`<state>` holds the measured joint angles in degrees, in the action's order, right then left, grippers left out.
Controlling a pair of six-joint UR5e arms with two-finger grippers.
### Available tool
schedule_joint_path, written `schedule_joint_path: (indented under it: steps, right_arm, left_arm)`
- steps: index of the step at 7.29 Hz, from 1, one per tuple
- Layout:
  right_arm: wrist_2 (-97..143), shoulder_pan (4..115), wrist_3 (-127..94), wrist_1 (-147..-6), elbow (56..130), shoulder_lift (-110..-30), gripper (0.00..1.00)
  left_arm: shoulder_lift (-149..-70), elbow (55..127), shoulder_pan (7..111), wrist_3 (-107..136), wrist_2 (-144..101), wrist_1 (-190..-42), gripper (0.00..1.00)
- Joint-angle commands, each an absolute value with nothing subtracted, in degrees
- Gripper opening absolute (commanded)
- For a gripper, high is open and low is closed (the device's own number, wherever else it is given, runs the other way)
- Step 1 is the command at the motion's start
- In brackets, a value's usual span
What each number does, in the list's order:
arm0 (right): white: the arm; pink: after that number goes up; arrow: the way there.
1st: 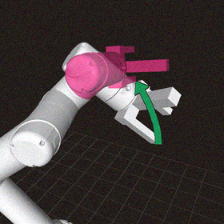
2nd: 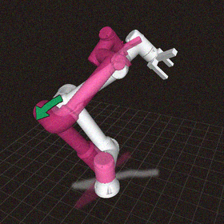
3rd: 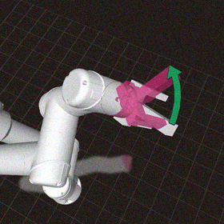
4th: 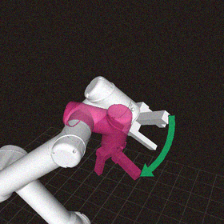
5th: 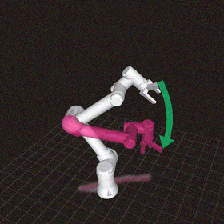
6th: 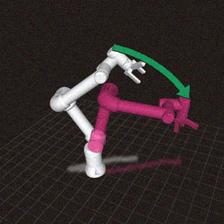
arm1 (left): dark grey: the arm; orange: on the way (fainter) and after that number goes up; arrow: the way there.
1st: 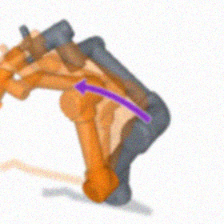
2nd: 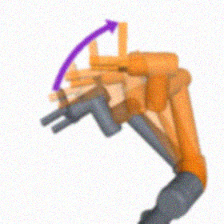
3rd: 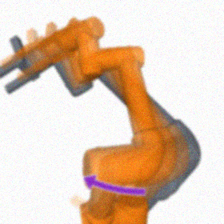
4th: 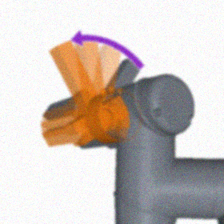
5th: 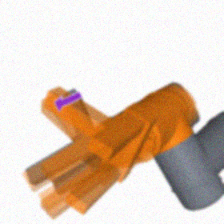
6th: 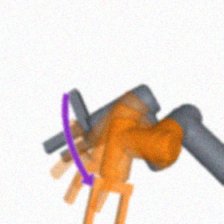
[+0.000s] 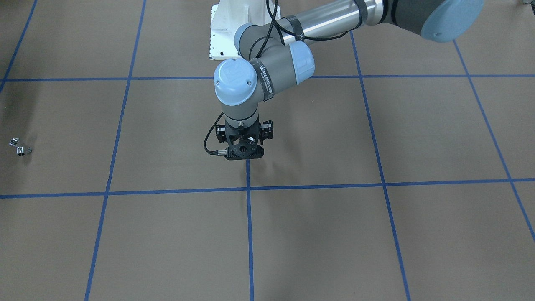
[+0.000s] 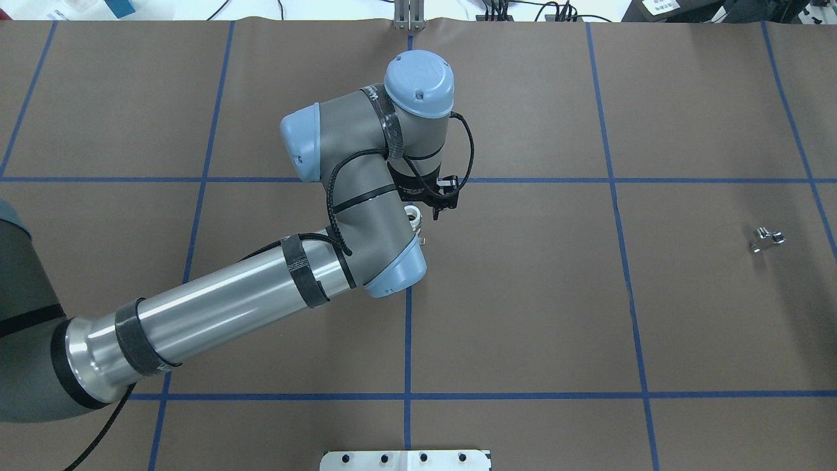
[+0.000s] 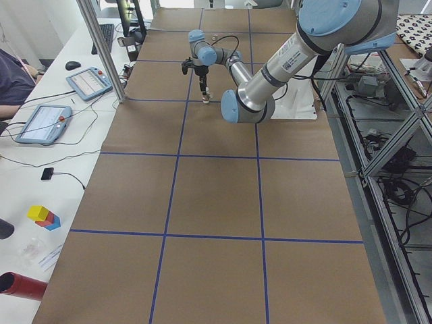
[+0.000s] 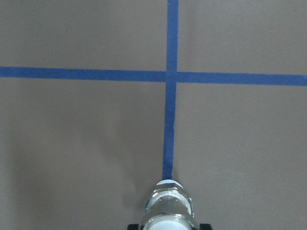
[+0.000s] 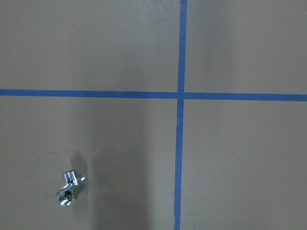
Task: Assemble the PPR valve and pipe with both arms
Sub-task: 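Carry the valve with the left gripper to the table center and set it upright, then open and raise the left gripper away while the right gripper grasps the chrome fitting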
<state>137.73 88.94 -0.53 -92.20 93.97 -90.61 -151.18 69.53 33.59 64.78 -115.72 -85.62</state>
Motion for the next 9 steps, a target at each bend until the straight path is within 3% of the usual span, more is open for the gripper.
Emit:
schedule_joint_path:
  steps: [1,3,7,9]
  right_arm:
    - [137.8,88.9,-0.5,-92.2,94.0,-90.5,0.99]
    - [136.6,87.7,-0.2,-92.0,95.0,-88.3,0.99]
    - [133.5,74.6,-5.4,-90.9,96.9,-83.5,0.99]
    - [133.4,72.1,-5.7,-85.5,96.2,-86.6,0.99]
  left_arm:
    - [-151.2,70.1,33.6,64.8,-115.5,-85.5,0.99]
    - [-145.9,80.2,35.8,64.6,-115.4,-84.9,0.99]
    - [-122.4,108.3,43.9,50.6,-115.8,-80.4,0.99]
    - [-117.1,112.7,46.0,48.3,-115.9,-80.2,0.99]
